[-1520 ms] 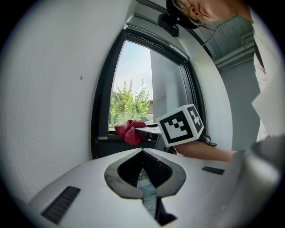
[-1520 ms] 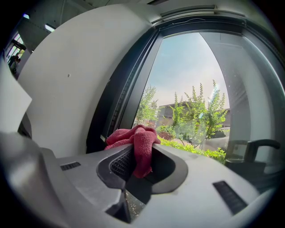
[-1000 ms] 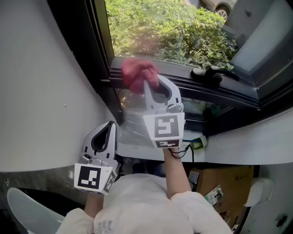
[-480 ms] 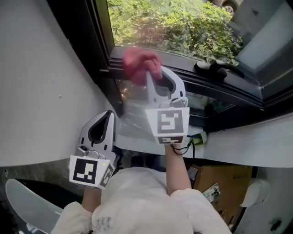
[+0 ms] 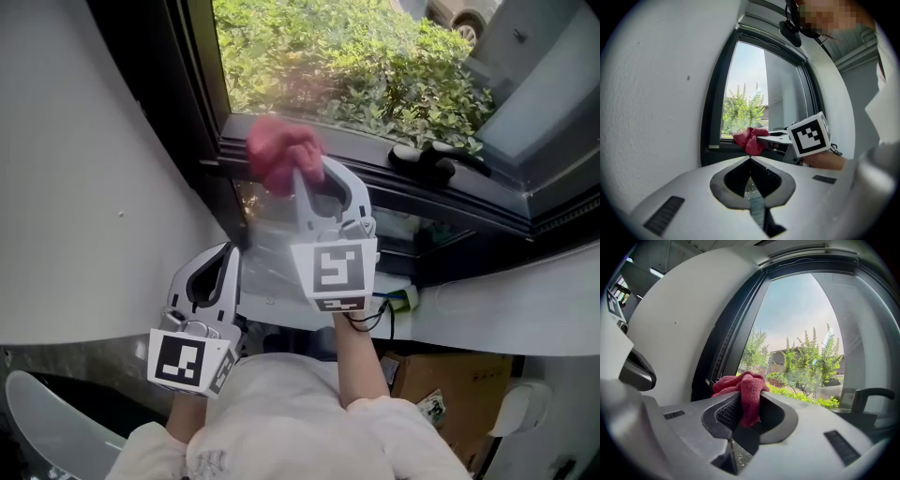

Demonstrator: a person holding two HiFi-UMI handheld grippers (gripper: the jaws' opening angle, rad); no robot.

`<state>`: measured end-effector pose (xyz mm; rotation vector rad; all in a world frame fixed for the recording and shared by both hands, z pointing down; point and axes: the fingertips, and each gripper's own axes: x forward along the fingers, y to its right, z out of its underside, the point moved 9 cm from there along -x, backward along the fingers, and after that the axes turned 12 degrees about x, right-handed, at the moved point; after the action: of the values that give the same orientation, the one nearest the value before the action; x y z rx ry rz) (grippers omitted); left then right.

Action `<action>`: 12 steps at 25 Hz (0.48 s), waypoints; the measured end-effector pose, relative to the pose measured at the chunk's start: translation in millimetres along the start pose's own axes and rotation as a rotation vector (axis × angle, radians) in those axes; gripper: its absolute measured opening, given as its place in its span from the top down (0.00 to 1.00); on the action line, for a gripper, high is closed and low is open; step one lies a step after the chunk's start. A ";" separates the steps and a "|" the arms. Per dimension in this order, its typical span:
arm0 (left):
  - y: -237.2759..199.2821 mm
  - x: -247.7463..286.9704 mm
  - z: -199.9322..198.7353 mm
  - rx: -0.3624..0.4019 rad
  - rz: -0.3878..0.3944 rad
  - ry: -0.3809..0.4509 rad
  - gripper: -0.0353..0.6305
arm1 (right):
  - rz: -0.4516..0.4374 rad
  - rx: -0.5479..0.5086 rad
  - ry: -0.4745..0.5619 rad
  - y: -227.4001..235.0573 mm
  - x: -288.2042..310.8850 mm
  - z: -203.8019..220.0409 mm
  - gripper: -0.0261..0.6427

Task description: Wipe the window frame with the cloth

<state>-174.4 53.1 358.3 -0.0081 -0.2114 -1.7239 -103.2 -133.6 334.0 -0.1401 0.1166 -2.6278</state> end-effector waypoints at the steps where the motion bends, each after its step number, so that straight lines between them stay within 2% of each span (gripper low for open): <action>1: 0.6 0.8 0.0 0.000 0.002 0.000 0.94 | -0.001 -0.002 -0.001 0.4 -0.4 0.0 0.83; 12: 7.0 10.7 -0.6 0.003 0.031 -0.004 0.94 | 0.003 0.006 0.004 8.0 -5.6 1.6 0.83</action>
<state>-169.2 41.5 360.0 -0.0122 -0.2153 -1.6924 -94.3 -137.9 334.3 -0.1323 0.1103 -2.6251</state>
